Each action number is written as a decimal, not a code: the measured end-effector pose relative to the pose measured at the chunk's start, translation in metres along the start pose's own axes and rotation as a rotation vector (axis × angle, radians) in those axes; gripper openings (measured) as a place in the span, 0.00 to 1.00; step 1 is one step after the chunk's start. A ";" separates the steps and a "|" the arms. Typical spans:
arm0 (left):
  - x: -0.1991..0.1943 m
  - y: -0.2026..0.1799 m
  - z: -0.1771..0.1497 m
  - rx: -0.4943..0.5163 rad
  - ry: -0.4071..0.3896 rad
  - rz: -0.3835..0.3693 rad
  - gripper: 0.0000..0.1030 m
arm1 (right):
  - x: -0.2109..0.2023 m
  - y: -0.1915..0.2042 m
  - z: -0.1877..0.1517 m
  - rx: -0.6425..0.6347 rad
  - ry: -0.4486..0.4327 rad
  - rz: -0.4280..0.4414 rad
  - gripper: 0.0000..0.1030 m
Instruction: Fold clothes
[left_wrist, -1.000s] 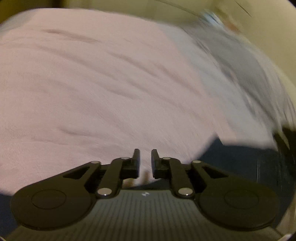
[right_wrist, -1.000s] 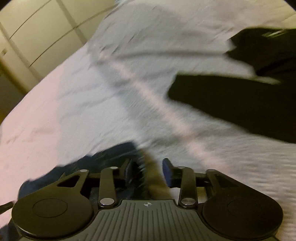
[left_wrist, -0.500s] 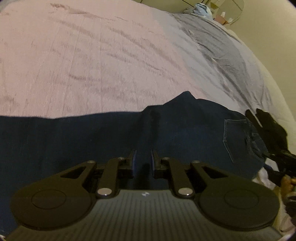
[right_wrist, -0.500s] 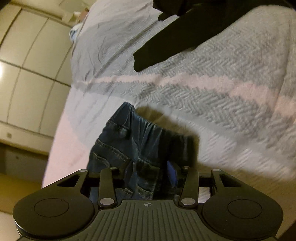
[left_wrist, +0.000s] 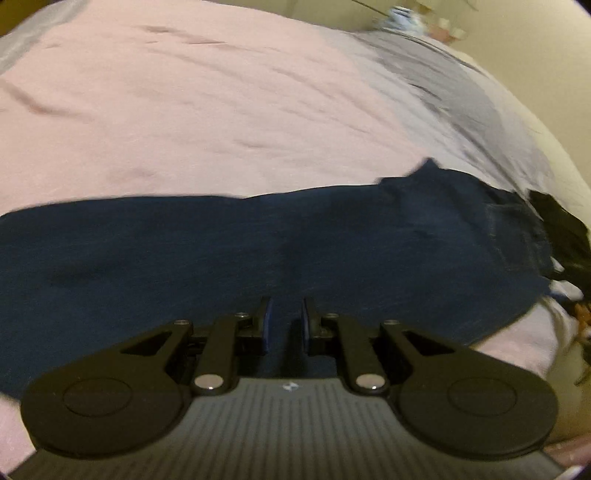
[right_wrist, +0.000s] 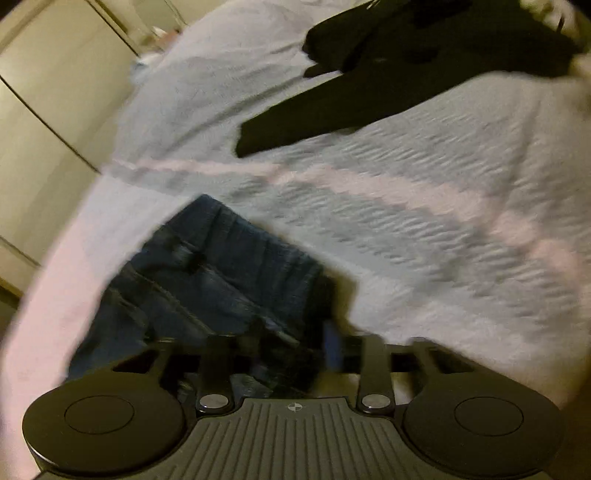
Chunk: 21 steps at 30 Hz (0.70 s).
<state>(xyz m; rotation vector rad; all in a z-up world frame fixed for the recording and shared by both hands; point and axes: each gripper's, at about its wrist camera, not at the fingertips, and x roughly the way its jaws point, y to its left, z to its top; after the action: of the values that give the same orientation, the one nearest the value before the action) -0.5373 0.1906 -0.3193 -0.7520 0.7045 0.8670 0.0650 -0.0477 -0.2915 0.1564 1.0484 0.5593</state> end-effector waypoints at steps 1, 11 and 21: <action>-0.004 -0.001 -0.004 -0.018 -0.012 0.017 0.10 | -0.009 0.008 -0.004 -0.067 -0.037 -0.031 0.55; 0.026 -0.047 -0.046 0.148 -0.165 0.048 0.07 | 0.006 0.061 -0.107 -0.900 -0.191 0.049 0.55; 0.007 -0.003 -0.060 0.118 -0.341 0.030 0.06 | -0.011 0.045 -0.131 -0.781 -0.374 0.193 0.56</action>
<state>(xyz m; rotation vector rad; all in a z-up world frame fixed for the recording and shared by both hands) -0.5450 0.1438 -0.3562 -0.4733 0.4591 0.9443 -0.0677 -0.0335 -0.3315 -0.3208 0.4018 1.0318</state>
